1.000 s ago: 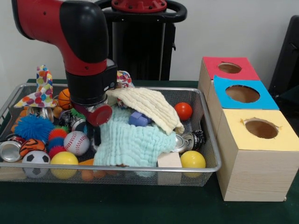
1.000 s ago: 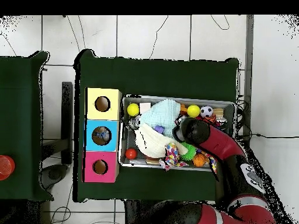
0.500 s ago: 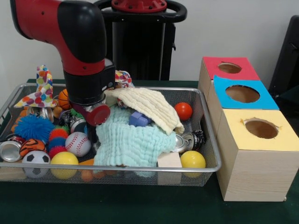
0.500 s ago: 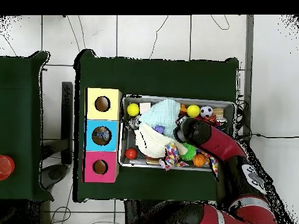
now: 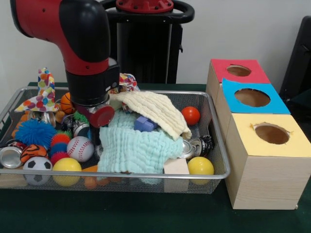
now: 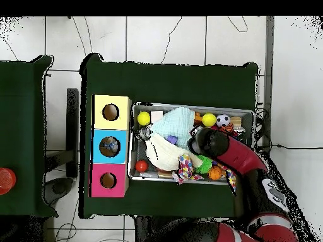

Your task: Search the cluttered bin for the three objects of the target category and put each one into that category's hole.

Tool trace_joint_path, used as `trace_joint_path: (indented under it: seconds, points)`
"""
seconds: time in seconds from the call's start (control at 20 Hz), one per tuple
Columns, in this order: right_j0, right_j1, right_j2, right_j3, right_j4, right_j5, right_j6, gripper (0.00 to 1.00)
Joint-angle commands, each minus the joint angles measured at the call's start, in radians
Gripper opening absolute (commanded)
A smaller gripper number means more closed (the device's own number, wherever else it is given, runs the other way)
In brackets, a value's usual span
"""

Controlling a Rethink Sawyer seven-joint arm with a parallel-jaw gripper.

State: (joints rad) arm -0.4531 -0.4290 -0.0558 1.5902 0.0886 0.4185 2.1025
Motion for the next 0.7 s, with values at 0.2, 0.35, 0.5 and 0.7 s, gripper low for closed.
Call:
trace_joint_path:
  seconds: [0.2, 0.35, 0.5, 0.7]
  points:
    - [0.076, -0.142, -0.065, 0.071, 0.034, 0.398, 0.172, 0.0]
    - [0.084, -0.161, -0.075, 0.063, 0.032, 0.428, 0.171, 0.0]
    - [0.078, -0.188, -0.085, 0.067, 0.031, 0.461, 0.159, 0.0]
    - [0.096, -0.23, -0.105, 0.074, 0.039, 0.513, 0.179, 0.0]
